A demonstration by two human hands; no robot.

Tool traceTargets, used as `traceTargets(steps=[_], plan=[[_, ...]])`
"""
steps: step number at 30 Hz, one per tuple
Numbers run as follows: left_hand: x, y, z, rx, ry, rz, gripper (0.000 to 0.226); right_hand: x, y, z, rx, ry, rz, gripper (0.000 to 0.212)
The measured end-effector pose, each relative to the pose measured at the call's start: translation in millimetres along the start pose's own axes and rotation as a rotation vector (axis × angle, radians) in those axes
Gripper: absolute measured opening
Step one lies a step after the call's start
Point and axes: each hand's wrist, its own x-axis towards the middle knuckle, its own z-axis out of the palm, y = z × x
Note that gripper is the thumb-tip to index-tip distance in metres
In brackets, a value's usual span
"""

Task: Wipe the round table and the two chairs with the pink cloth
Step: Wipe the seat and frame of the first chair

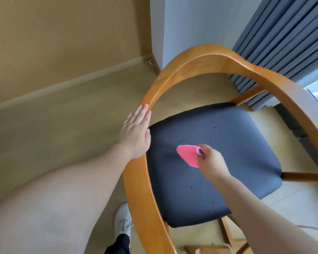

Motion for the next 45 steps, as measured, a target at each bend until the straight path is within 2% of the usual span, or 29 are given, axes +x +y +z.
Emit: traceTargets(steps=[3,5,9,12,14,15,18,21,25,28,32,35,39,45], plan=[[5,3,-8,-0.032,0.014,0.049,0.055,34,-6,-1,-0.007,0.026,-0.026,0.024],[2,6,-8,-0.023,0.006,0.084,0.044,56,-17,3,-0.021,0.065,-0.074,0.02],[2,6,-8,0.014,0.144,-0.008,0.026,84,-28,29,-0.069,0.208,-0.356,0.026],[2,5,-8,0.006,0.184,-0.045,0.018,95,-15,62,-0.267,0.021,-0.523,0.029],[2,4,-9,-0.009,0.163,-0.021,0.021,98,-1,80,-0.457,-0.129,-0.521,0.034],[3,4,-9,-0.011,0.153,-0.013,0.022,98,4,86,-0.472,-0.138,-0.523,0.038],[2,3,-8,-0.032,0.158,-0.053,0.026,100,2,94,-0.397,-0.041,-0.571,0.044],[2,1,-7,-0.079,0.18,-0.108,0.04,109,-1,101,-0.43,0.016,-0.621,0.054],[5,0,-7,-0.094,0.122,-0.072,0.055,122,-1,112,-0.49,-0.016,-0.516,0.066],[6,0,-5,-0.103,0.111,-0.051,0.058,128,-9,122,-0.531,0.016,-0.422,0.069],[6,-1,-4,-0.089,0.114,-0.05,0.058,134,-18,138,-0.575,0.065,-0.388,0.069],[6,-1,-4,-0.084,0.114,-0.045,0.059,141,-23,141,-0.621,0.052,-0.48,0.067],[7,-1,-5,-0.11,0.115,-0.045,0.059,155,-41,147,-0.676,-0.047,-0.663,0.063],[6,-2,-4,-0.118,0.126,-0.041,0.059,160,-44,147,-0.682,-0.078,-0.706,0.06]])
